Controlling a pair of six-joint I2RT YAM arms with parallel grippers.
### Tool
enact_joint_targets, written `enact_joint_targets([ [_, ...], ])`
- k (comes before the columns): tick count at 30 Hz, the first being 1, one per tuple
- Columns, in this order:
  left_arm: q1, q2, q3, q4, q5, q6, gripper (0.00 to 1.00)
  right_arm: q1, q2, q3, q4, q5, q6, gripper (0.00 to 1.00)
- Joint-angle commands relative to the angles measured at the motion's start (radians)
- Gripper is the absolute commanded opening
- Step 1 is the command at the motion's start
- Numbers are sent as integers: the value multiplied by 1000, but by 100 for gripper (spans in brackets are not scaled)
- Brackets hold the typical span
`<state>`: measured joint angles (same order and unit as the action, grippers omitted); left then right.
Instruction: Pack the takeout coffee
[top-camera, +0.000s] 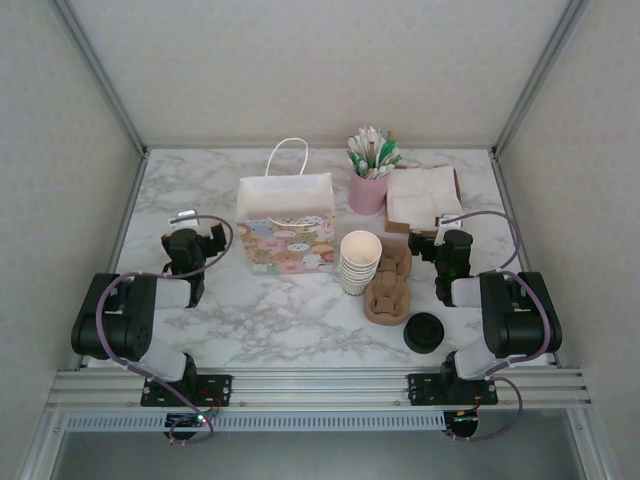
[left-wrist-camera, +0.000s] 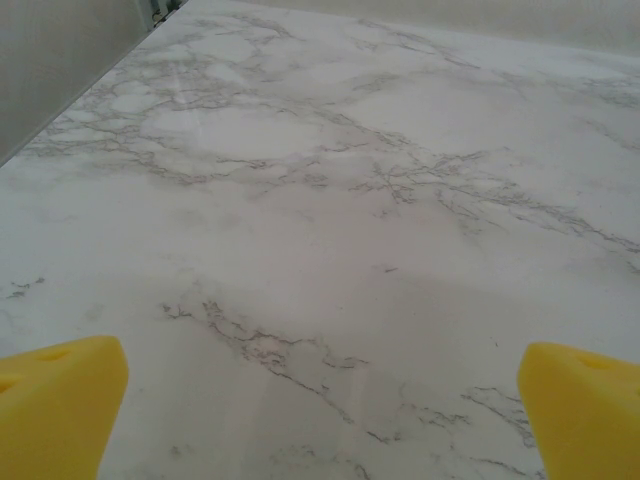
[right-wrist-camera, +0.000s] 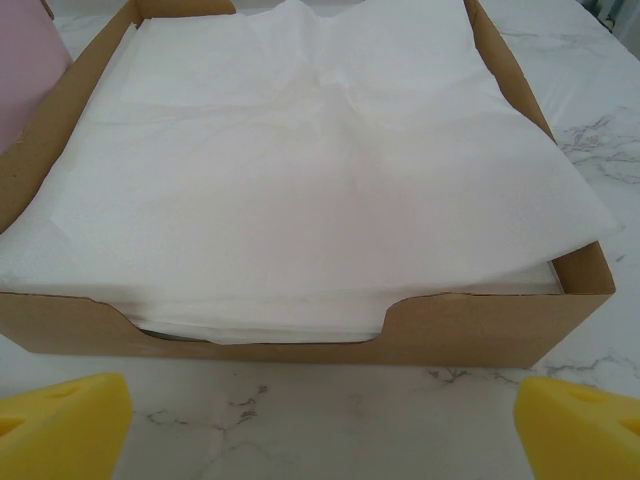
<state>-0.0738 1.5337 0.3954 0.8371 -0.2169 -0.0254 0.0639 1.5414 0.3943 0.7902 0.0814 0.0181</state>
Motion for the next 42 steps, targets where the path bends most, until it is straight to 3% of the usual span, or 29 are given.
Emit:
enact_joint_targets([
  [1,8,3,-2,25,11,7,100,1,-3,3,29,-1,3,99],
  [11,11,3,-1,24,17,5,100,2,-5,5,23,7,3,99],
  [16,11,-84,29,-105,20,7,100,4,-135,81,-211,-9,-2,99],
  [21,10,-278,-15,-213,-35,-51,100,4,-377,109,-540,96,69,99],
  [24,10,-440,38,-451,-51,-152,100,1,-532,139,-782,254,182,99],
  [26,11,-530,136,-732,-155,-300,100,-3,-636,180,-1017,431,397,99],
  [28,12,-580,233,-1044,-308,-512,100,-12,-723,224,-1266,492,585,99],
  [30,23,-619,296,-1295,-417,-751,100,-17,-805,251,-1383,421,636,99],
  [35,32,-775,363,-1414,-113,-759,100,-18,-881,361,-1545,221,661,99],
  [40,27,-919,467,-1607,12,-802,100,-18,-822,548,-1730,-6,705,99],
  [42,25,-937,514,-1671,65,-794,95,-18,-792,610,-1771,-102,700,94],
])
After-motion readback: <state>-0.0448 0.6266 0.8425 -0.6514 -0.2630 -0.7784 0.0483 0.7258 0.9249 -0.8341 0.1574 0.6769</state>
